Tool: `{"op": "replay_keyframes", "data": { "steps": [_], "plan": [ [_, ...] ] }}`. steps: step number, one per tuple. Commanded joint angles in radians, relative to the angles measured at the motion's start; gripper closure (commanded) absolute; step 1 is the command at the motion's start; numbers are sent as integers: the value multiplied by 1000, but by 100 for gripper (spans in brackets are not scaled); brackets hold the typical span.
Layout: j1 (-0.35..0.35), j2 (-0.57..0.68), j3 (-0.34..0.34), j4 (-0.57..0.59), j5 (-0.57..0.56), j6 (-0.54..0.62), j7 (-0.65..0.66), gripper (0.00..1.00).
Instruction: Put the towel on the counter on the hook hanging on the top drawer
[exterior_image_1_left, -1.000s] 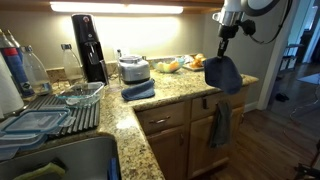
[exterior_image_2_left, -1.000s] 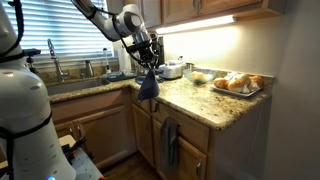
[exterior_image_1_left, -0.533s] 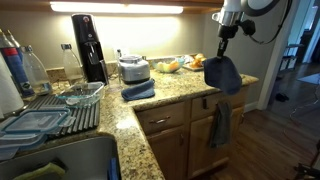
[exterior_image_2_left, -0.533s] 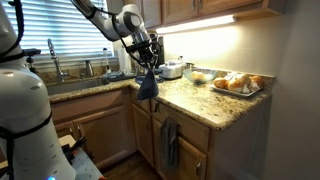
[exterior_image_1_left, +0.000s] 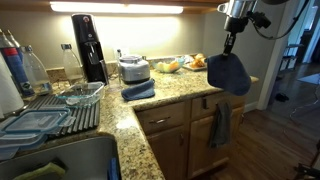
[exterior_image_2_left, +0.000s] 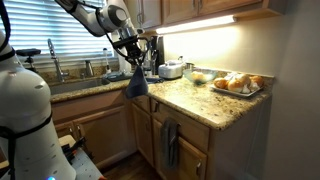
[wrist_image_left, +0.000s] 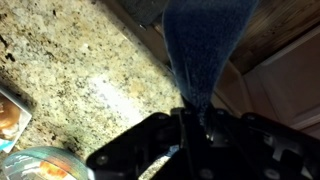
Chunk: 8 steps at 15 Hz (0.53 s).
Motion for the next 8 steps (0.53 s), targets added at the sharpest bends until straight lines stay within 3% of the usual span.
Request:
{"op": "replay_keyframes", "data": {
  "steps": [1,8],
  "plan": [
    [28,-97,-7,-98,42,-14,-33,95],
    [32,-13,-18,-176,60,52,-62,95]
  ]
}}
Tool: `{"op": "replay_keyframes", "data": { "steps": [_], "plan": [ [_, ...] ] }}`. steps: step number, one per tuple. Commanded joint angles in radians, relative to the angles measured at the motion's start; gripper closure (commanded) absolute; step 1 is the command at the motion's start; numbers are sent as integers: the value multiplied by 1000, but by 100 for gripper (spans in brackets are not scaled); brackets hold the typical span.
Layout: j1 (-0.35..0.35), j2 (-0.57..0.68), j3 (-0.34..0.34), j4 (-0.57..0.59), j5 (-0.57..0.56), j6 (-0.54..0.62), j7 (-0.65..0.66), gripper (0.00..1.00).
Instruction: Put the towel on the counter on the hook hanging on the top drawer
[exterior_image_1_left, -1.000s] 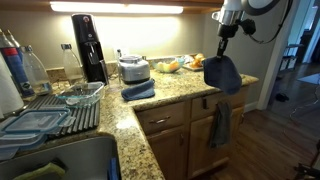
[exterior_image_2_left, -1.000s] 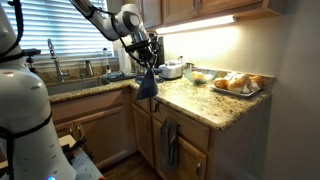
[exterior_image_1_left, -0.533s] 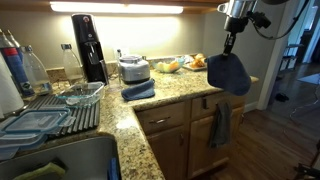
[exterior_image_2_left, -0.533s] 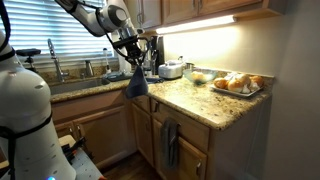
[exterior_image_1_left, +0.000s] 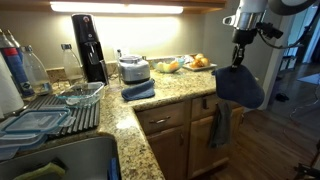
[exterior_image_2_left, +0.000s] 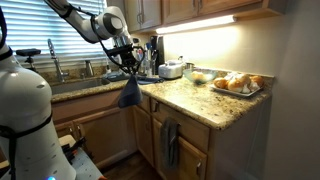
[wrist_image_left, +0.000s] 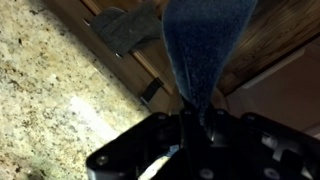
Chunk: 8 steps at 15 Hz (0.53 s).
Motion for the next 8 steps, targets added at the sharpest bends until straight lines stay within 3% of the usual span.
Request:
{"op": "replay_keyframes", "data": {
  "steps": [1,6,8],
  "plan": [
    [2,44,-18,-51,20,47,-26,95],
    [-2,161,-17,-56,35,62,-30,95],
    [-1,196,-15,-63,51,118,-41,95]
  ]
}}
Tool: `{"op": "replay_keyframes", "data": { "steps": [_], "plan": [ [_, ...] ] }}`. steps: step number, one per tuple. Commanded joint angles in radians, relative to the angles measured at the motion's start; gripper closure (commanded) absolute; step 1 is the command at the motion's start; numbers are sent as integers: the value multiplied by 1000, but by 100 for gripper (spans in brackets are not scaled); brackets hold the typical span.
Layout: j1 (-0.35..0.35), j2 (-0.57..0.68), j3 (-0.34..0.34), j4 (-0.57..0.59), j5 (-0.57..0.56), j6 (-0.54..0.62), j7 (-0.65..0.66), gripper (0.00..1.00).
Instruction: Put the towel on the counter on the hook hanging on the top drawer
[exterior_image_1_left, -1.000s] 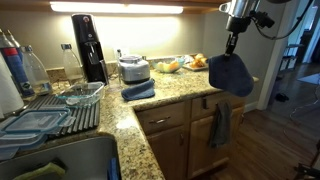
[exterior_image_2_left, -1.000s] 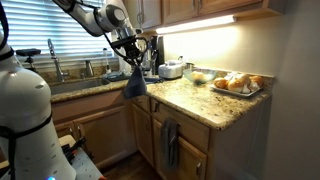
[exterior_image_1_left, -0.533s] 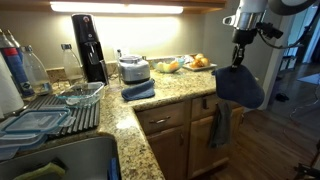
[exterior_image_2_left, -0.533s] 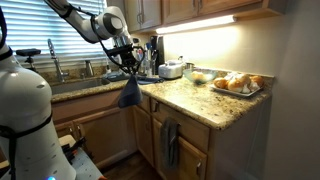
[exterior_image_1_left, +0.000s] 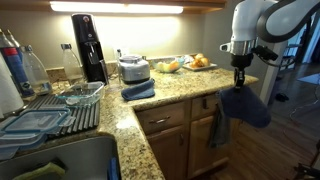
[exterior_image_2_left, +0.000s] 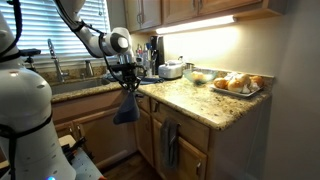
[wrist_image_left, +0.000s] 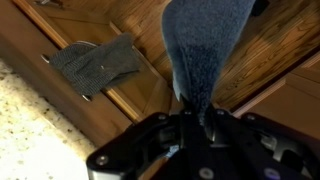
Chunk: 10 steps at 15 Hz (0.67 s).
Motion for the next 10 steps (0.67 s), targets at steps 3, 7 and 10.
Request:
{"op": "replay_keyframes", "data": {
  "steps": [3,7,10],
  "plan": [
    [-4,56,4,0,28,79,-15,95],
    [-4,73,7,4,29,87,-16,89],
    [-4,73,7,6,29,87,-16,89]
  ]
}}
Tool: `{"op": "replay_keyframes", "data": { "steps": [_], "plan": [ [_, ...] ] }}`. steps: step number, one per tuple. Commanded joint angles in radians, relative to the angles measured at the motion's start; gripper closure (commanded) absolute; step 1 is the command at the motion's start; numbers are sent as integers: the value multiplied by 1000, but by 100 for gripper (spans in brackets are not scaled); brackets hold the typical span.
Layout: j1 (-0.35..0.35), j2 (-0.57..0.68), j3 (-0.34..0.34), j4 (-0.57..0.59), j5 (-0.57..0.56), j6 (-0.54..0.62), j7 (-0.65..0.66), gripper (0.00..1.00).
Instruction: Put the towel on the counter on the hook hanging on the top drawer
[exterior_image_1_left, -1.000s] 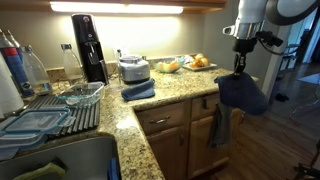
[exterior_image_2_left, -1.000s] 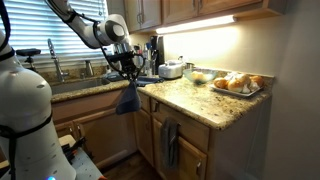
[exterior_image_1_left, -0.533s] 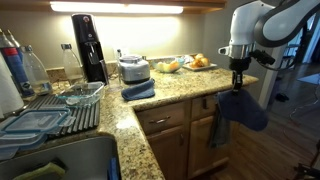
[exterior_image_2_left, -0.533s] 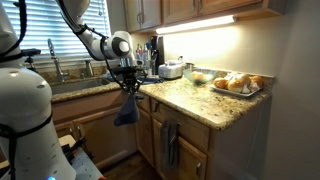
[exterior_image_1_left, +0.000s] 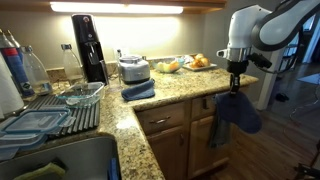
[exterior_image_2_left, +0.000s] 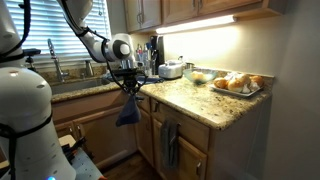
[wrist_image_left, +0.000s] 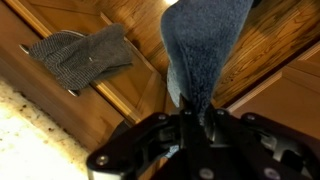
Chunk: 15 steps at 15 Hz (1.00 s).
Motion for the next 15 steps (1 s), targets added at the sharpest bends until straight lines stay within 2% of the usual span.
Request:
{"op": "replay_keyframes", "data": {
  "steps": [1,7,10,15],
  "plan": [
    [-4,0,4,1,1,-2,-1,95],
    [-34,151,-16,42,28,43,-7,95],
    [-51,220,-16,61,47,104,-12,95],
    [-50,247,-17,53,4,200,27,95]
  ]
}}
